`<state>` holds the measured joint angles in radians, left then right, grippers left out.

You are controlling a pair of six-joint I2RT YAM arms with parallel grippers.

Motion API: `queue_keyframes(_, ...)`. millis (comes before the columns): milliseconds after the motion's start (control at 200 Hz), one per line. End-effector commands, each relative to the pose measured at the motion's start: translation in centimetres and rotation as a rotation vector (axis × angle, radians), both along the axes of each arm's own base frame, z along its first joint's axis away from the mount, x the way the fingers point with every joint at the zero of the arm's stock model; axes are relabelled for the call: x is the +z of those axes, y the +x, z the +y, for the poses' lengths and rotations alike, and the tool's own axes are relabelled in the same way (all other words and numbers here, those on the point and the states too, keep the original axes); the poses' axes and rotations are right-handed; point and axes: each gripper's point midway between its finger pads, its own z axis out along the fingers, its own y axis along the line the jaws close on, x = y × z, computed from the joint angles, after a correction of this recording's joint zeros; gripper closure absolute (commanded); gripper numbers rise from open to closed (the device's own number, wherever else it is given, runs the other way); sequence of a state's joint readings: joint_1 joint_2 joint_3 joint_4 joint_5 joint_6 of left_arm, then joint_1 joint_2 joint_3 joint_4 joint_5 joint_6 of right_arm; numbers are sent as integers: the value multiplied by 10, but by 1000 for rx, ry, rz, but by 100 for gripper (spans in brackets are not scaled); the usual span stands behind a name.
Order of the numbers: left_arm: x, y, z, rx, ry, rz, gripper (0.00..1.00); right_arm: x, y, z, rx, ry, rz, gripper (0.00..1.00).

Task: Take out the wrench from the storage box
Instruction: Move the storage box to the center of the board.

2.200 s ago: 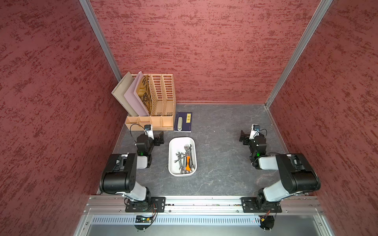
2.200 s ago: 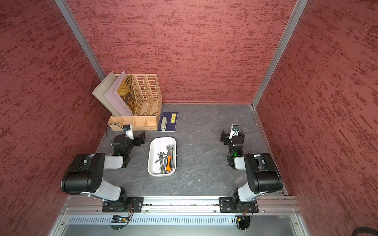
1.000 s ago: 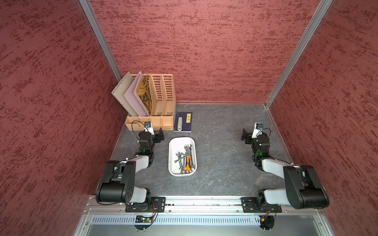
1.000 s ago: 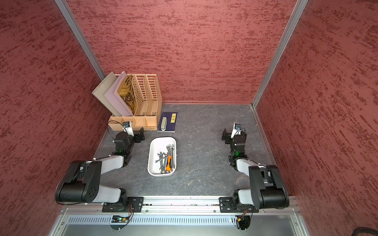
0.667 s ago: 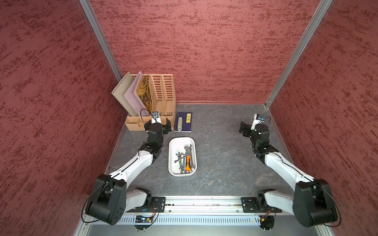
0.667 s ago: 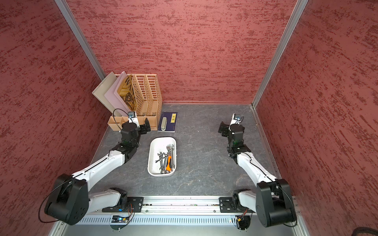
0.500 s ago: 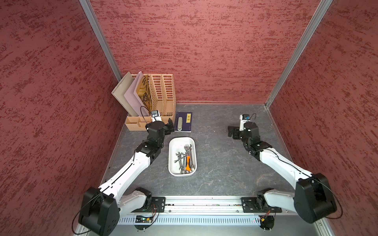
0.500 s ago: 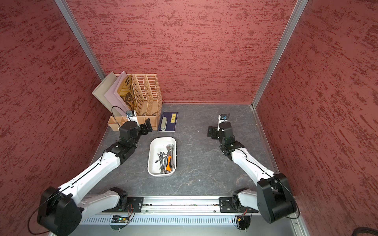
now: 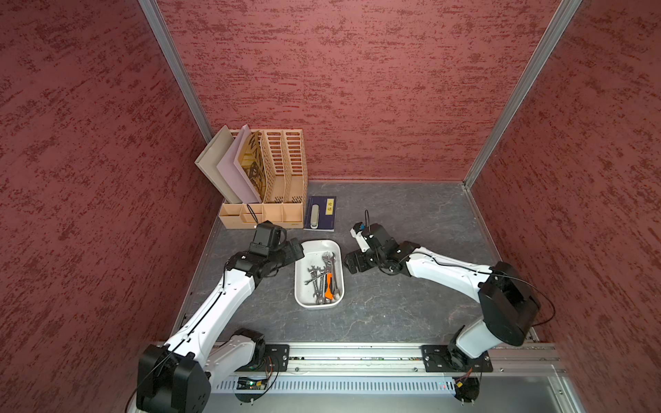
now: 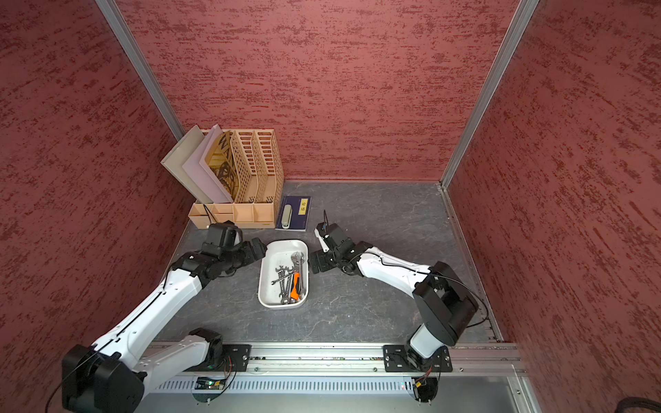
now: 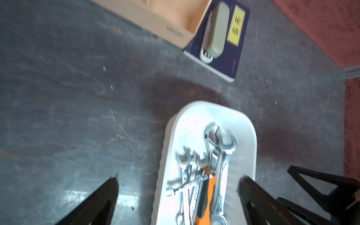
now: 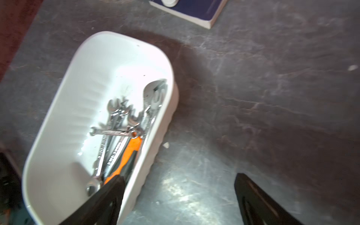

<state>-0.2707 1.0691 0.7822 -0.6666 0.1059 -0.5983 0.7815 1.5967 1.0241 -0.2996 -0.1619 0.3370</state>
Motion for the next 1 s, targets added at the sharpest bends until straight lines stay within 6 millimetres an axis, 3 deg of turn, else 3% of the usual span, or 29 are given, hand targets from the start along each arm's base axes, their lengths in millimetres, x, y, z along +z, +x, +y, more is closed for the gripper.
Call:
queue_keyframes(0,-18,-29,-28,-63,-153,162,0,10,-17,31,57,129,92,18)
queue_keyframes(255,-28,-46,-62,-162,-277,207,0,-12,-32,56,102,142,183,36)
queue_keyframes(501,-30,-41,-94,-231,-305,200,0,-6,-29,55,103,136,160,41)
queue_keyframes(831,-25,-6,-127,-298,-282,168,0,-6,-14,23,-1,65,115,42)
queue_keyframes(997,-26,19,-155,-348,-282,161,0,-2,-2,2,-64,64,92,41)
